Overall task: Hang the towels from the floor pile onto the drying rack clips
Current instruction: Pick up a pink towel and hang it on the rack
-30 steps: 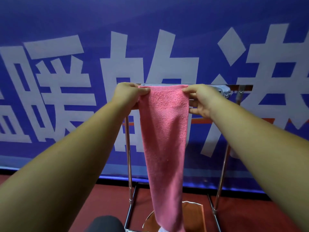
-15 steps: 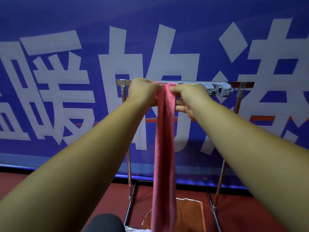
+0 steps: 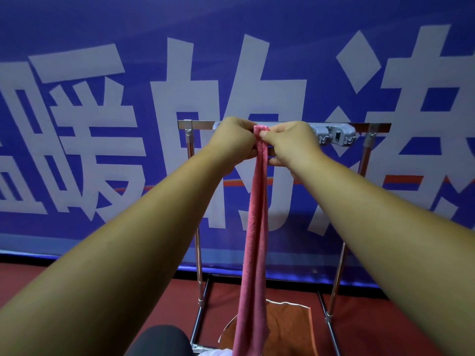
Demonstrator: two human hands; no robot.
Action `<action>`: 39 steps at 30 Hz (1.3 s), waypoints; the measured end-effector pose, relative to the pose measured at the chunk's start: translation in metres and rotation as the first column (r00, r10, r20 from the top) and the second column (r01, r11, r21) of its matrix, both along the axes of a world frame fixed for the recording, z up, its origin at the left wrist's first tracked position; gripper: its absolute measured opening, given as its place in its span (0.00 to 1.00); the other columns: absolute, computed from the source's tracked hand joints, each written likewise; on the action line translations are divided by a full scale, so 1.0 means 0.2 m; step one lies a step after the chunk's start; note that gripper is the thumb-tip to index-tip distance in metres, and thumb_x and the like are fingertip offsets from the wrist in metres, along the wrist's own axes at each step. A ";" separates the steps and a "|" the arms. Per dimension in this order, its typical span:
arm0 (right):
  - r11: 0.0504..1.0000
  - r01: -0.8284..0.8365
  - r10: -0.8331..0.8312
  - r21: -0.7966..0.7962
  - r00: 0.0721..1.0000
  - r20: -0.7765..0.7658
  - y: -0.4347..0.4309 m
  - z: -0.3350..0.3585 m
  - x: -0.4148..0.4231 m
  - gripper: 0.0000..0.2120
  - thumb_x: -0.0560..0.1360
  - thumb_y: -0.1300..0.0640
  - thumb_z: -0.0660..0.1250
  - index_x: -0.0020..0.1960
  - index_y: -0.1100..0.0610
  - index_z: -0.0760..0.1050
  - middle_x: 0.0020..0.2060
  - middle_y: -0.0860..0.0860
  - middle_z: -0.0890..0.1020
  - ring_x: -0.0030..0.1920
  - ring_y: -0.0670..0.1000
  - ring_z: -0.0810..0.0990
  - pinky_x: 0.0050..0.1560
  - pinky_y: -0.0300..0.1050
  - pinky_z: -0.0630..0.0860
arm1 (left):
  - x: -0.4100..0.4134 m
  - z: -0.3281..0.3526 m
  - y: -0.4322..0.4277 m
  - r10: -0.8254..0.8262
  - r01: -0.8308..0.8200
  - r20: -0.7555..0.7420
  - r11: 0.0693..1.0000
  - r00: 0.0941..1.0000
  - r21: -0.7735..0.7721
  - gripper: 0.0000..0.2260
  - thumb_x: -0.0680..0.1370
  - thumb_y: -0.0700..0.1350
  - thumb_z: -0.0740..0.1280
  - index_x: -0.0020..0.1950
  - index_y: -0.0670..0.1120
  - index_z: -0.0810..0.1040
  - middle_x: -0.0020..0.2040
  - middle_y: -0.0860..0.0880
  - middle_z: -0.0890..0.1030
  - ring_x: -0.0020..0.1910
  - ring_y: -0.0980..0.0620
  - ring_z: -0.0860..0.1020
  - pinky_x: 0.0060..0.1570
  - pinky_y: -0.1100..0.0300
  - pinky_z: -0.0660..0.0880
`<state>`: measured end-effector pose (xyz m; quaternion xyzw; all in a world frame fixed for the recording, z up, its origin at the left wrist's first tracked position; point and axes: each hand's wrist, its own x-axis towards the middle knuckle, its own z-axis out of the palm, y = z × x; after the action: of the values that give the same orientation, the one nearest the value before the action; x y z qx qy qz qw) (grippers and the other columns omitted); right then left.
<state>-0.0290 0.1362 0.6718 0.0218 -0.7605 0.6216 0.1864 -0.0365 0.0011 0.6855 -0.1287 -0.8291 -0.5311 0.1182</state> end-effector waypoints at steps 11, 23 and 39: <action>0.976 -0.147 0.151 -0.164 0.989 0.012 0.01 0.00 0.05 0.11 0.80 0.56 0.74 0.59 0.59 0.84 0.48 0.57 0.89 0.46 0.55 0.90 0.48 0.54 0.88 | 0.00 -0.06 -0.02 -0.017 0.028 -0.131 0.997 0.991 0.079 0.17 0.80 0.37 0.74 0.69 0.42 0.82 0.52 0.42 0.87 0.45 0.47 0.89 0.49 0.52 0.86; 0.882 -0.183 0.218 -0.435 0.975 0.032 0.01 0.06 0.01 0.10 0.84 0.57 0.69 0.58 0.63 0.83 0.48 0.58 0.90 0.47 0.57 0.90 0.47 0.59 0.87 | -0.03 -0.18 -0.14 -0.208 0.186 0.070 0.953 0.976 0.238 0.24 0.78 0.63 0.71 0.63 0.46 0.81 0.54 0.50 0.88 0.52 0.54 0.87 0.56 0.54 0.81; 0.673 -0.128 0.200 -0.728 0.980 0.013 0.11 0.06 -0.13 0.11 0.87 0.63 0.61 0.66 0.66 0.76 0.44 0.57 0.84 0.38 0.52 0.86 0.36 0.45 0.86 | 0.04 -0.34 -0.17 -0.561 0.471 0.327 0.824 0.761 0.316 0.14 0.80 0.45 0.72 0.65 0.41 0.81 0.56 0.44 0.87 0.55 0.46 0.85 0.55 0.52 0.83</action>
<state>-0.0559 0.1581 0.6844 -0.0139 -0.4563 0.8853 0.0881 -0.0288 -0.0329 0.6168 -0.2264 -0.7043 -0.6439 -0.1950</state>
